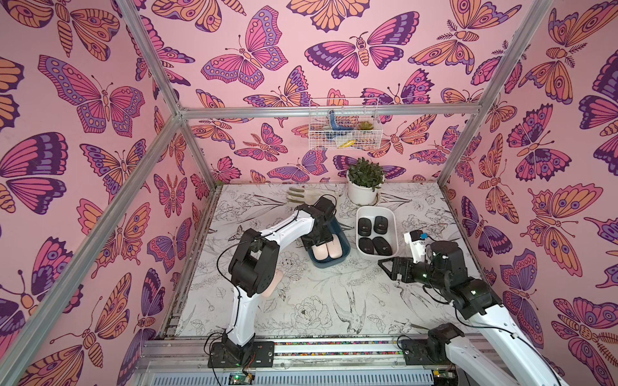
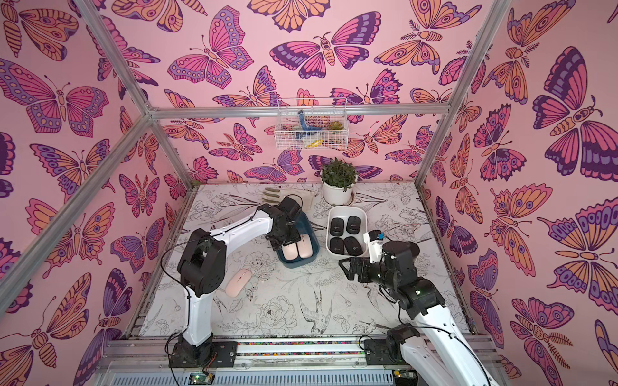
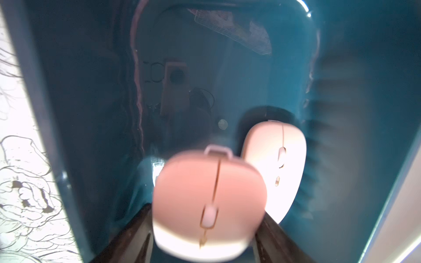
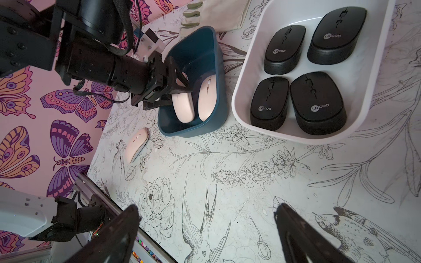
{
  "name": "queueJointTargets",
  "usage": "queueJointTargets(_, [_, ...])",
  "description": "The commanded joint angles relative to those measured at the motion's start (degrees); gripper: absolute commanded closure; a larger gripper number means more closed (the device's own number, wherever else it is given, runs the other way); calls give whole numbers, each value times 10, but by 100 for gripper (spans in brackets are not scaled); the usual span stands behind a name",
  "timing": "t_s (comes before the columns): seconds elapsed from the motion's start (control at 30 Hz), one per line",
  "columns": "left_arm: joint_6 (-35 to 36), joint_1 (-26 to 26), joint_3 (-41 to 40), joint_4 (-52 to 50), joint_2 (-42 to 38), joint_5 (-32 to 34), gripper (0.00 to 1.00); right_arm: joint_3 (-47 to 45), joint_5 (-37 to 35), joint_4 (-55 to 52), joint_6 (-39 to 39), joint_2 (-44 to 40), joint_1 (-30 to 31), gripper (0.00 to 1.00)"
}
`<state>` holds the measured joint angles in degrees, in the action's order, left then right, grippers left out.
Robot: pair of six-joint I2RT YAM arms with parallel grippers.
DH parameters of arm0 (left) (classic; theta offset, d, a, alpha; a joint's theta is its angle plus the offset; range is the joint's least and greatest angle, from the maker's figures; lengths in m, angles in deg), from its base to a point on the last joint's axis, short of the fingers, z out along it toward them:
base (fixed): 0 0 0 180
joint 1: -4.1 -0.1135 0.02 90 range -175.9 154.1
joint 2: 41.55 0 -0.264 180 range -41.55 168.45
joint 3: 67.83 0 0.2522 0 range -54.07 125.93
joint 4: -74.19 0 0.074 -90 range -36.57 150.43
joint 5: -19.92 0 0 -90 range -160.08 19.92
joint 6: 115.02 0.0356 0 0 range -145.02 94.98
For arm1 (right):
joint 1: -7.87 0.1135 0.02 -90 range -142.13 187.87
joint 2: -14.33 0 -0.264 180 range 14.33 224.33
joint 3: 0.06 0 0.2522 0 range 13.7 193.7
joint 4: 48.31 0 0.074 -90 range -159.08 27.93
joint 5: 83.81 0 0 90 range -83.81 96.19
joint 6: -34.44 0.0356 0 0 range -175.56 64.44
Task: Place the mice by color into the storage box
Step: Place the mouse in the storage box.
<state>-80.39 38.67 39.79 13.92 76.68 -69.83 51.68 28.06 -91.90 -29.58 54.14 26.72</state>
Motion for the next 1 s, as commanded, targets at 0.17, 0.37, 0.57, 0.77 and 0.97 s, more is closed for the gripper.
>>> queueJointTargets(0.17, [-12,8,-3,-13,-10,19,22,0,-8,-8,-12,-4,0,4])
queueJointTargets(0.37, [0,19,-25,-13,-90,35,20,0,-6,-4,-8,0,0,4])
queueJointTargets(0.57, [54,26,-178,-49,-260,97,14,0,-9,-12,-13,-2,0,4])
queueJointTargets(0.77, [64,37,-375,-133,-417,114,12,0,4,11,-6,18,0,4])
queueJointTargets(0.97, [47,41,-467,-148,-466,103,12,13,21,34,4,47,0,4])
